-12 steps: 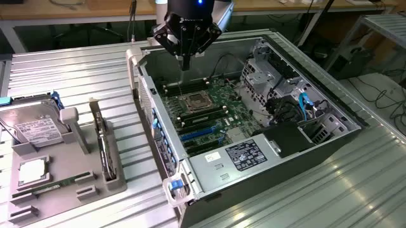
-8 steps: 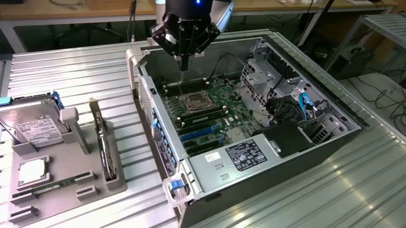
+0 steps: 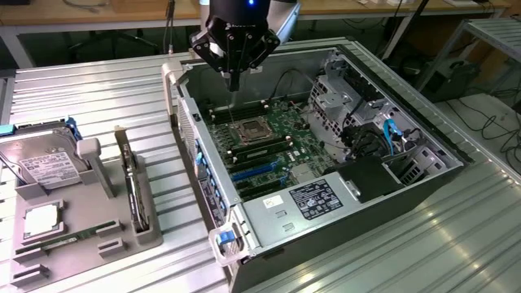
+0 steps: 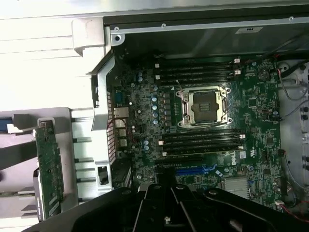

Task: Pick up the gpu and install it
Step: 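Reach for the gpu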

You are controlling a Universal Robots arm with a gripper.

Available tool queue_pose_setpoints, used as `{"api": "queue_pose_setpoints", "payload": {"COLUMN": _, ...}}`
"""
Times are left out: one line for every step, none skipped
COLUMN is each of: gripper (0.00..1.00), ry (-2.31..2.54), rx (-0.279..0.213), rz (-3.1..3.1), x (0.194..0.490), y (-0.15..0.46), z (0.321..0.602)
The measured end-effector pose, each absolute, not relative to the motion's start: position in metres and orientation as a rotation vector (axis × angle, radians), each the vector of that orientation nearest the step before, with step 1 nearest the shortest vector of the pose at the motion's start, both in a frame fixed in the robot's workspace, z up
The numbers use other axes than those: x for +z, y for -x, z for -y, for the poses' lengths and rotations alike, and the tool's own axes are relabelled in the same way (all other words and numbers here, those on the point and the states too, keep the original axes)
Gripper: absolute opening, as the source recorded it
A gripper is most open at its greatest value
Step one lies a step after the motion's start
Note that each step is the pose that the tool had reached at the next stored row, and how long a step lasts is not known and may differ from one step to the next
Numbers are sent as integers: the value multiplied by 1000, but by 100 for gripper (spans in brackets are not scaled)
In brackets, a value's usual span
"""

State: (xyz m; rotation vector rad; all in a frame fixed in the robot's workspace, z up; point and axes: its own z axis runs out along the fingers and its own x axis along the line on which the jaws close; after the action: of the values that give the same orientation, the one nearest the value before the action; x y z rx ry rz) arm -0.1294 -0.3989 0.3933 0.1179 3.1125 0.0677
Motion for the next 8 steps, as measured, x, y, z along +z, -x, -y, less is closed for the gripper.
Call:
{"api": "queue_pose_setpoints", "payload": {"gripper": 11, "ry": -118, "rx": 68, "rz": -3113, "x": 393, "y": 130, "z": 399}}
{"api": "queue_pose_setpoints", "payload": {"gripper": 11, "ry": -118, "rx": 68, "rz": -3113, "x": 393, "y": 131, "z": 399}}
{"api": "queue_pose_setpoints", "payload": {"gripper": 11, "ry": -118, "rx": 68, "rz": -3112, "x": 393, "y": 132, "z": 399}}
{"api": "queue_pose_setpoints", "payload": {"gripper": 11, "ry": -118, "rx": 68, "rz": -3112, "x": 393, "y": 132, "z": 399}}
{"api": "queue_pose_setpoints", "payload": {"gripper": 11, "ry": -118, "rx": 68, "rz": -3112, "x": 393, "y": 133, "z": 399}}
{"api": "queue_pose_setpoints", "payload": {"gripper": 11, "ry": -118, "rx": 68, "rz": -3112, "x": 393, "y": 134, "z": 399}}
{"api": "queue_pose_setpoints", "payload": {"gripper": 11, "ry": -118, "rx": 68, "rz": -3113, "x": 393, "y": 136, "z": 399}}
{"api": "queue_pose_setpoints", "payload": {"gripper": 11, "ry": -118, "rx": 68, "rz": -3112, "x": 393, "y": 136, "z": 399}}
